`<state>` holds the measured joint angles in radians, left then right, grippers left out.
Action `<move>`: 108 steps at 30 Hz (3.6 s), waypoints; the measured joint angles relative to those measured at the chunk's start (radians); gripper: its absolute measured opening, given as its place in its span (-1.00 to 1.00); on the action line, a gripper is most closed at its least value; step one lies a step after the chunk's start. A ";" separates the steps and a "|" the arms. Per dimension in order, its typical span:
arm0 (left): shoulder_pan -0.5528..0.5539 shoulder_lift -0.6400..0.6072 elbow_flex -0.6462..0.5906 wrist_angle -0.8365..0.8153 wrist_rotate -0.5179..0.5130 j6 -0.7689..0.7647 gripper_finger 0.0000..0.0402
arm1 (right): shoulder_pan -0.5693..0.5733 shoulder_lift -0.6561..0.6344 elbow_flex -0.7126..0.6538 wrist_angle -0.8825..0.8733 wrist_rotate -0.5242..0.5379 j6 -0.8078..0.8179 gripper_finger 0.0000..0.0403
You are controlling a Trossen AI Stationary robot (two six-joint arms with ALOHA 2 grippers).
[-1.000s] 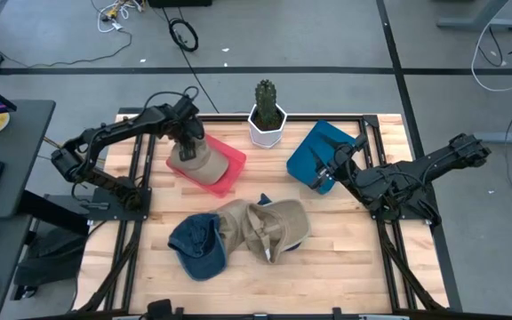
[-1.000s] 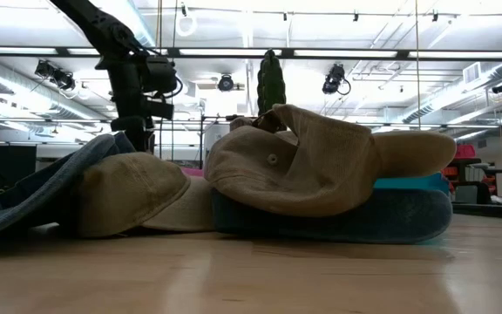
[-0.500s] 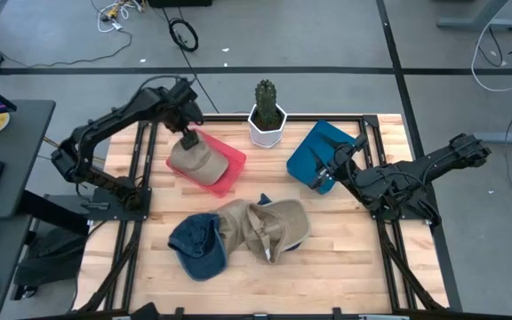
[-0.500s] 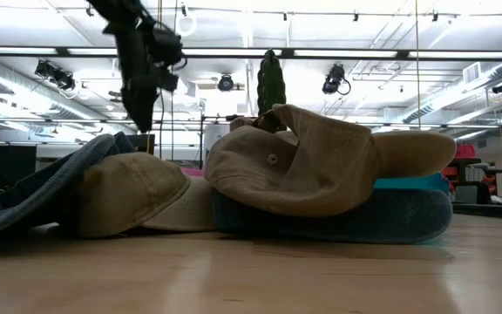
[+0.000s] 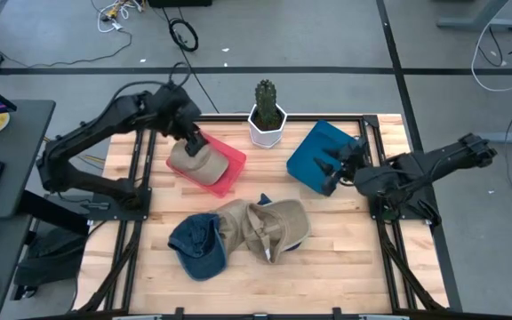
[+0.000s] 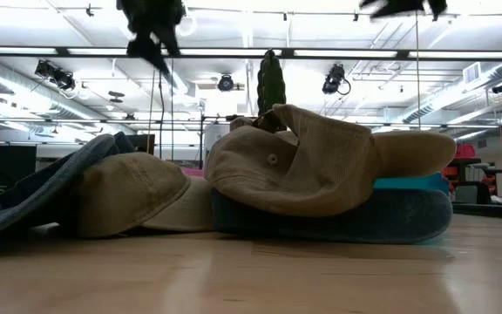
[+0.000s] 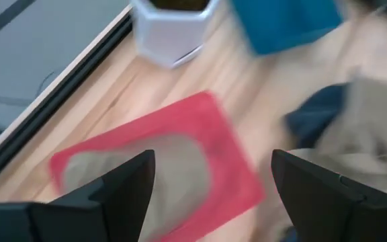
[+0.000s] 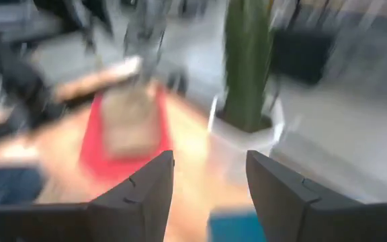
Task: Pick & Place hat
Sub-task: Put the right brown cap into the red bin
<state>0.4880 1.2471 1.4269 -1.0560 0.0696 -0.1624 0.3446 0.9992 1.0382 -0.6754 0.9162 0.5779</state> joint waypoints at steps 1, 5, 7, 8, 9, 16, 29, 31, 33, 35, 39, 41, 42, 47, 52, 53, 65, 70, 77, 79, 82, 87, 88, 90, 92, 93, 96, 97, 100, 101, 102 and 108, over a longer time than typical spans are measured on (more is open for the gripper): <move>-0.031 -0.012 0.000 0.019 -0.001 -0.029 0.48 | -0.012 0.000 0.000 -0.057 -0.073 0.053 -0.06; -0.152 -0.043 0.000 0.087 -0.002 -0.123 0.48 | -0.034 0.009 -0.001 -0.132 -0.355 0.087 -0.06; -0.210 -0.047 0.000 0.091 0.000 -0.160 0.48 | -0.038 0.014 -0.001 -0.133 -0.442 0.077 -0.06; -0.236 -0.047 0.000 0.088 0.000 -0.179 0.48 | -0.039 0.017 -0.001 -0.134 -0.468 0.076 -0.06; -0.261 -0.046 0.000 0.084 -0.001 -0.198 0.48 | -0.039 0.019 -0.001 -0.139 -0.479 0.074 -0.06; -0.423 -0.043 -0.001 0.075 -0.104 -0.304 0.48 | -0.040 0.020 -0.001 -0.211 -0.401 0.046 -0.06; -0.598 -0.033 -0.001 0.076 -0.350 -0.464 0.48 | -0.046 0.022 -0.212 -0.046 -0.677 0.212 -0.06; -0.608 -0.034 -0.002 0.076 -0.367 -0.480 0.48 | -0.048 0.023 -0.300 0.100 -0.762 0.276 -0.05; -0.611 -0.035 -0.002 0.077 -0.373 -0.486 0.48 | -0.048 0.023 -0.383 0.254 -0.830 0.350 -0.02; -0.612 -0.034 -0.002 0.078 -0.373 -0.489 0.48 | -0.047 0.023 -0.459 0.361 -0.876 0.436 0.05; -0.611 -0.034 -0.002 0.094 -0.374 -0.485 0.48 | -0.048 0.023 -0.570 0.469 -0.914 0.588 0.29; -0.611 -0.034 -0.002 0.109 -0.374 -0.483 0.48 | -0.048 0.023 -0.622 0.530 -0.917 0.660 0.43; -0.611 -0.034 -0.002 0.111 -0.375 -0.481 0.48 | -0.048 0.023 -0.646 0.582 -0.917 0.682 0.49; -0.609 -0.034 -0.002 0.110 -0.376 -0.480 0.48 | -0.048 0.022 -0.733 0.770 -0.874 0.754 0.71; -0.609 -0.034 -0.002 0.110 -0.384 -0.471 0.48 | -0.048 0.022 -0.775 0.788 -0.844 0.780 0.69; -0.609 -0.034 -0.002 0.110 -0.384 -0.463 0.48 | -0.048 0.022 -0.783 0.793 -0.844 0.788 0.67; -0.609 -0.034 -0.002 0.109 -0.400 -0.427 0.48 | -0.048 0.059 -0.790 0.878 -0.818 0.798 0.45; -0.609 -0.034 -0.002 0.109 -0.416 -0.427 0.48 | -0.048 0.121 -0.790 0.943 -0.818 0.802 0.43; -0.609 -0.034 -0.002 0.109 -0.417 -0.427 0.48 | -0.048 0.223 -0.790 1.070 -0.818 0.800 0.42; -0.609 -0.034 -0.002 0.109 -0.417 -0.427 0.48 | -0.048 0.239 -0.790 1.083 -0.813 0.798 0.39; -0.609 -0.034 -0.002 0.109 -0.417 -0.427 0.48 | -0.048 0.244 -0.790 1.104 -0.811 0.792 0.26; -0.609 -0.034 -0.002 0.109 -0.417 -0.427 0.48 | -0.048 0.235 -0.790 1.113 -0.812 0.791 -0.22; -0.609 -0.034 -0.002 0.109 -0.417 -0.427 0.48 | -0.048 0.231 -0.790 1.110 -0.812 0.791 -0.34; -0.609 -0.034 -0.001 0.109 -0.417 -0.427 0.48 | -0.048 0.225 -0.790 1.117 -0.812 0.791 -0.59; -0.609 -0.035 -0.001 0.109 -0.417 -0.427 0.48 | -0.048 0.219 -0.790 1.138 -0.822 0.790 -0.83; -0.609 -0.034 -0.001 0.109 -0.417 -0.427 0.48 | -0.048 0.216 -0.790 1.158 -0.826 0.783 -0.91; -0.609 -0.034 -0.001 0.109 -0.417 -0.427 0.48 | -0.048 0.210 -0.790 1.207 -0.842 0.772 -0.91; -0.609 -0.034 -0.001 0.109 -0.417 -0.428 0.48 | -0.048 0.207 -0.790 1.223 -0.843 0.772 -0.91; -0.609 -0.034 -0.001 0.108 -0.417 -0.428 0.48 | -0.048 0.190 -0.790 1.256 -0.843 0.771 -0.95; -0.609 -0.035 -0.001 0.108 -0.417 -0.429 0.48 | -0.048 0.181 -0.790 1.265 -0.844 0.771 -0.96; -0.609 -0.034 -0.001 0.108 -0.417 -0.432 0.48 | -0.048 0.169 -0.790 1.271 -0.846 0.771 -0.96; -0.609 -0.035 -0.001 0.108 -0.417 -0.461 0.48 | -0.048 0.054 -0.790 1.287 -0.845 0.715 -0.97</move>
<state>-0.1211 1.2125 1.4258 -0.9478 -0.3475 -0.6236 0.2969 1.0535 0.2481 0.6118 0.0708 1.2931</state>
